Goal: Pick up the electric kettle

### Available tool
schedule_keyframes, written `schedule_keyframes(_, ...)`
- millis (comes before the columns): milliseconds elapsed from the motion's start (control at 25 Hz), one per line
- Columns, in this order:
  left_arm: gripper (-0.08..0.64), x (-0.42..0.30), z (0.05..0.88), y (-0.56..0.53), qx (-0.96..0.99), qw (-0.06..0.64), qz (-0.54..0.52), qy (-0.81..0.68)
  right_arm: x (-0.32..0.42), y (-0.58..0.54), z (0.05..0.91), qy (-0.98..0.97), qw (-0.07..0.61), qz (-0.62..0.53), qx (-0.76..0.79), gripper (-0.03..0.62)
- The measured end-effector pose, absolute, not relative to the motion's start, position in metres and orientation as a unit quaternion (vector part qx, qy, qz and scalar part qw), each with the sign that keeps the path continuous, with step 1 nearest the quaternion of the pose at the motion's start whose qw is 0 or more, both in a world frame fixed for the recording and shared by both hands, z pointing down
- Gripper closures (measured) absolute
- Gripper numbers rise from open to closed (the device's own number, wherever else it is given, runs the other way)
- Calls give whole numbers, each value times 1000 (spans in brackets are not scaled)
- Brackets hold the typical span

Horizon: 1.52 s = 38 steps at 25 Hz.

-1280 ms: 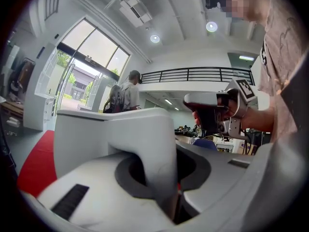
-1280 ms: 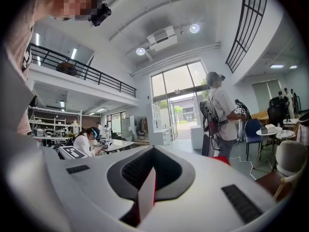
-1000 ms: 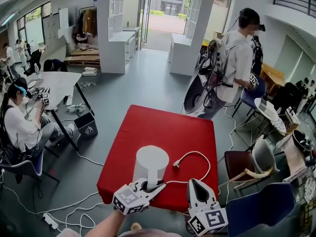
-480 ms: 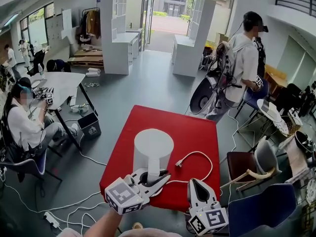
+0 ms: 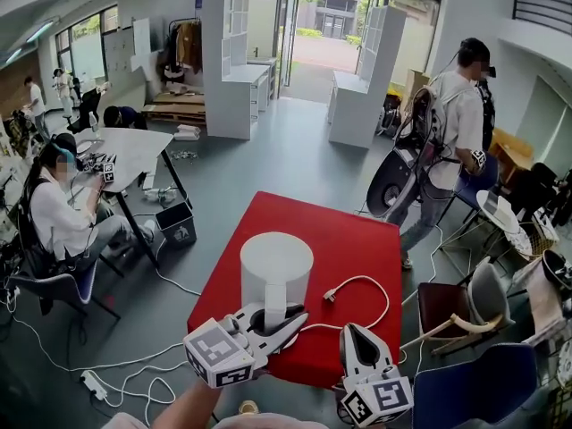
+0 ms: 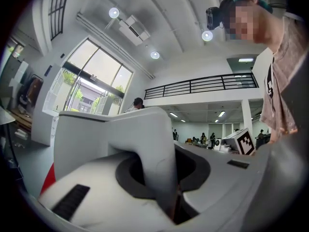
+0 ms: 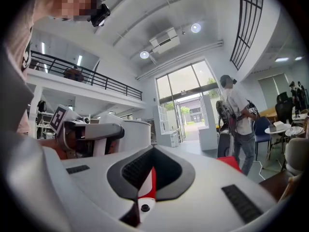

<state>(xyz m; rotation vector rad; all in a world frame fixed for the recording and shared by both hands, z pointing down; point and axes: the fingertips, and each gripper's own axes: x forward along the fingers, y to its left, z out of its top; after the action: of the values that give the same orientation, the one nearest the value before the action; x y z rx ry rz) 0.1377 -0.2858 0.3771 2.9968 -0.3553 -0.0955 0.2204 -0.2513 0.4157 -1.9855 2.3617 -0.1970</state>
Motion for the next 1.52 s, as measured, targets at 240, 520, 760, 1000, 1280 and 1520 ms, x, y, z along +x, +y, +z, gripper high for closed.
schedule_keyframes(240,508,113,372,-263,984,65,-40,-162,203,-236,417,791,24,-68,-607,574)
schedule_keyframes(520,508,95,363,-219,973,62,-41,-219,193,-211,423,821,29,-79,-564,574)
schedule_keyframes(760,508,70,357,-184,967,58,-39,-245,172,-194,422,834,36,-82,-545,574)
schedule_keyframes(1000,508,49,357,-156,965,59,-44,-250,149,-174,420,837,46,-78,-539,574)
schedule_keyframes(1280,509,14,353,-124,966,58,-52,-248,114,-147,408,837,48,-68,-540,574)
schedule_keyframes(1520,509,-20,356,-93,966,53,-55,-248,88,-101,402,831,44,-60,-552,574)
